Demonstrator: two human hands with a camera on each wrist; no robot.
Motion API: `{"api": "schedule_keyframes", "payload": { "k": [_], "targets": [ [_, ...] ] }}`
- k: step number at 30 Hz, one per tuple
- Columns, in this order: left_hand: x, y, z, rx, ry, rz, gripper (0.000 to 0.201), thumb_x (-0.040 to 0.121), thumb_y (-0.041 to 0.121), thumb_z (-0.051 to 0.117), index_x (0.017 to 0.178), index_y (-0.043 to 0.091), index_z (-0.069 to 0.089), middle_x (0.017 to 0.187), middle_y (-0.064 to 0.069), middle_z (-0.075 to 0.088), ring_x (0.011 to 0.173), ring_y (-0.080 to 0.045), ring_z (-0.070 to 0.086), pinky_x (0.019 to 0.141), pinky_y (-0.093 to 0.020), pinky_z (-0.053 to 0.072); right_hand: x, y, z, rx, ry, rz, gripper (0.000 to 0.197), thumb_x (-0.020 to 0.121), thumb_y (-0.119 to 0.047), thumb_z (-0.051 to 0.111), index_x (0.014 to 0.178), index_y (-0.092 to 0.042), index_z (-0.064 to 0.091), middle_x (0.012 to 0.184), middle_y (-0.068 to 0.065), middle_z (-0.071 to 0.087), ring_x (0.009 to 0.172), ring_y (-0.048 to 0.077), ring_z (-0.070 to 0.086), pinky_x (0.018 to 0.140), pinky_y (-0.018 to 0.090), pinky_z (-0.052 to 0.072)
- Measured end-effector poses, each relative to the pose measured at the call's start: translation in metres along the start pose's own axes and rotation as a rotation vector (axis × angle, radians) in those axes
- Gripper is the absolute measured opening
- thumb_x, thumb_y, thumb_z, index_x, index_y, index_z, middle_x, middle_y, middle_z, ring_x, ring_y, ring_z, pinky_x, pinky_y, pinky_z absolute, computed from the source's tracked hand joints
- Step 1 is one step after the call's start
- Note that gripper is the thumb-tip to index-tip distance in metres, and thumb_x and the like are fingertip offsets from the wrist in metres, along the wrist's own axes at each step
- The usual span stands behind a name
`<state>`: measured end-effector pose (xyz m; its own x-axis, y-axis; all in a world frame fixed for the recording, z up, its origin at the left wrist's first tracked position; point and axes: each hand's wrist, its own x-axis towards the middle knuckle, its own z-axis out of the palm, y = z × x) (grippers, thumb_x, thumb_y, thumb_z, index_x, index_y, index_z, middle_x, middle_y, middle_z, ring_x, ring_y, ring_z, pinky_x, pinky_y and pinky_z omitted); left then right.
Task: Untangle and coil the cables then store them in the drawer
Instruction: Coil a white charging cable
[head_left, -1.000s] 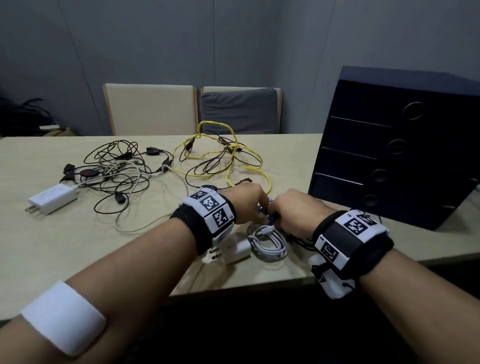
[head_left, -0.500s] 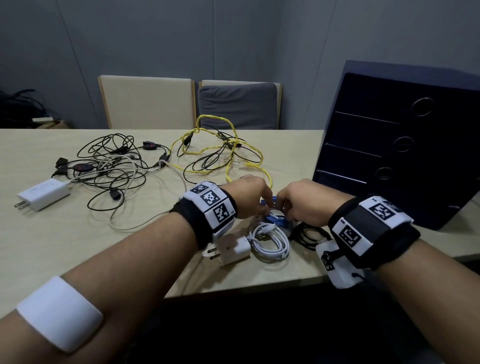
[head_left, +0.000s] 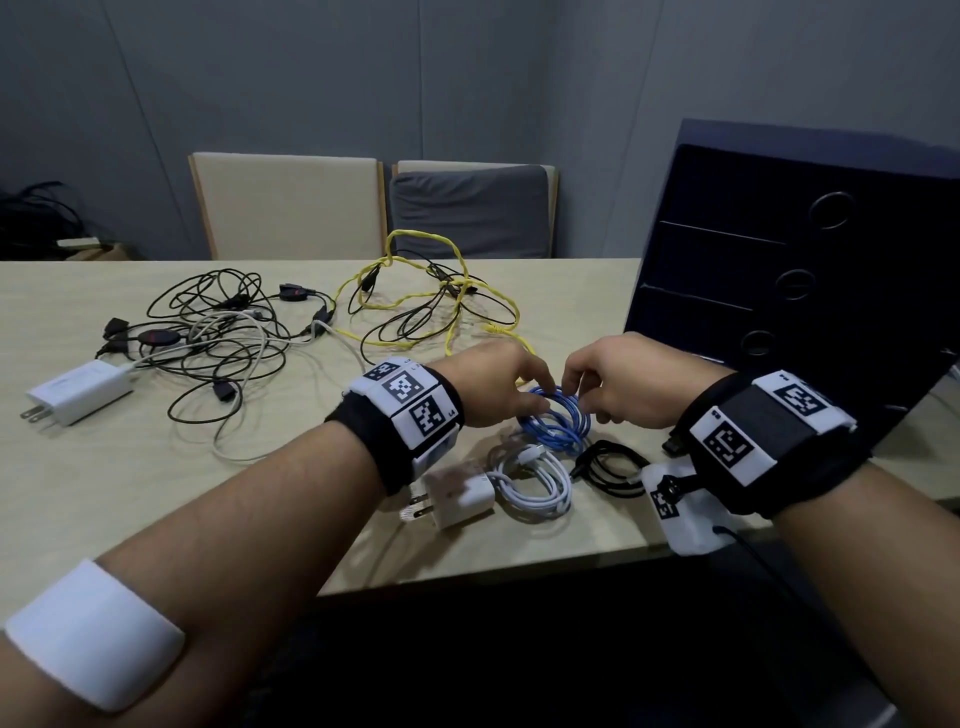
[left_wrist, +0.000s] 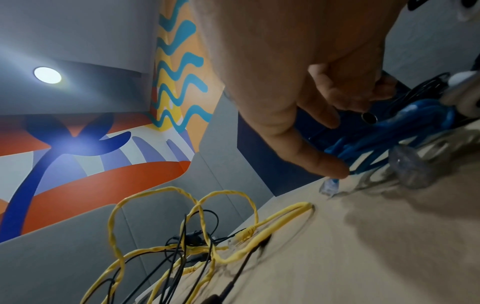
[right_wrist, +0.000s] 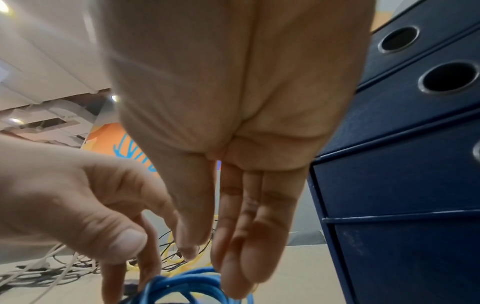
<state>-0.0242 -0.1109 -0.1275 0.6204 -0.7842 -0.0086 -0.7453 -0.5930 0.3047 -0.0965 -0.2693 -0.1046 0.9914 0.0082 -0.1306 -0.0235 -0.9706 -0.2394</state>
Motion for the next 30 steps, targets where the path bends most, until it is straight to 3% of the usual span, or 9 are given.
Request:
{"api": "schedule_keyframes", "payload": {
  "k": [3,7,11,14,18,23,28,30],
  "targets": [
    [-0.003,0.000,-0.006,0.016,-0.012,-0.037,0.036,0.093,0.040,0.059,0.126,0.027,0.060,0.124,0.000,0.056,0.094,-0.011,0.046,0.081,-0.026,0.035,0.000,0.000,-0.002,0.008,0.009,-0.004,0.007,0.092,-0.018,0.065,0.097,-0.023,0.064,0.075,-0.002,0.069,0.059,0.006,0.059,0.063,0.025,0.047],
    [-0.014,-0.005,-0.021,-0.048,0.048,-0.070,0.035,0.090,0.041,0.062,0.123,0.028,0.062,0.121,0.004,0.061,0.102,-0.013,0.057,0.094,-0.030,0.044,-0.001,-0.006,-0.005,0.024,0.045,-0.011,0.006,0.091,-0.021,0.065,0.098,-0.021,0.066,0.073,-0.005,0.068,0.058,0.005,0.059,0.065,0.026,0.050],
    [-0.037,-0.012,-0.050,-0.042,0.125,-0.117,0.034,0.091,0.041,0.061,0.123,0.028,0.061,0.117,0.006,0.061,0.093,-0.010,0.054,0.082,-0.022,0.037,0.001,-0.023,-0.015,0.045,0.097,-0.060,0.005,0.091,-0.023,0.065,0.095,-0.021,0.066,0.077,-0.007,0.066,0.059,0.007,0.061,0.060,0.024,0.046],
    [-0.056,-0.027,-0.067,0.002,0.157,-0.193,0.036,0.091,0.043,0.061,0.124,0.028,0.061,0.117,0.005,0.062,0.097,-0.013,0.055,0.083,-0.024,0.038,0.008,-0.039,-0.021,0.042,0.117,-0.087,0.003,0.091,-0.025,0.066,0.092,-0.023,0.065,0.082,-0.004,0.068,0.068,0.012,0.066,0.063,0.025,0.049],
    [-0.078,-0.057,-0.076,0.094,0.105,-0.343,0.038,0.092,0.043,0.059,0.126,0.026,0.060,0.120,0.000,0.062,0.109,-0.020,0.055,0.090,-0.026,0.040,0.025,-0.062,-0.025,-0.025,0.070,-0.092,0.004,0.092,-0.030,0.065,0.091,-0.027,0.062,0.087,-0.003,0.068,0.073,0.014,0.067,0.069,0.028,0.051],
    [-0.101,-0.100,-0.074,0.139,0.021,-0.498,0.042,0.091,0.048,0.059,0.128,0.029,0.056,0.129,0.001,0.058,0.117,-0.021,0.053,0.098,-0.032,0.042,0.049,-0.092,-0.024,-0.126,0.020,-0.102,0.014,0.091,-0.030,0.065,0.102,-0.021,0.066,0.077,-0.009,0.060,0.075,0.016,0.059,0.063,0.026,0.044],
    [-0.116,-0.123,-0.073,0.109,-0.023,-0.558,0.045,0.091,0.047,0.059,0.132,0.028,0.054,0.131,-0.001,0.057,0.117,-0.021,0.053,0.097,-0.032,0.042,0.071,-0.124,-0.018,-0.190,-0.078,-0.146,0.027,0.089,-0.032,0.067,0.116,-0.027,0.066,0.108,-0.004,0.063,0.095,0.018,0.056,0.087,0.031,0.048],
    [-0.119,-0.132,-0.071,0.112,-0.036,-0.568,0.045,0.090,0.048,0.059,0.131,0.028,0.054,0.132,-0.001,0.056,0.119,-0.021,0.052,0.101,-0.033,0.041,0.079,-0.141,-0.013,-0.189,-0.120,-0.192,0.030,0.088,-0.034,0.068,0.118,-0.032,0.065,0.112,-0.006,0.061,0.103,0.018,0.056,0.092,0.033,0.047]
  ]
}}
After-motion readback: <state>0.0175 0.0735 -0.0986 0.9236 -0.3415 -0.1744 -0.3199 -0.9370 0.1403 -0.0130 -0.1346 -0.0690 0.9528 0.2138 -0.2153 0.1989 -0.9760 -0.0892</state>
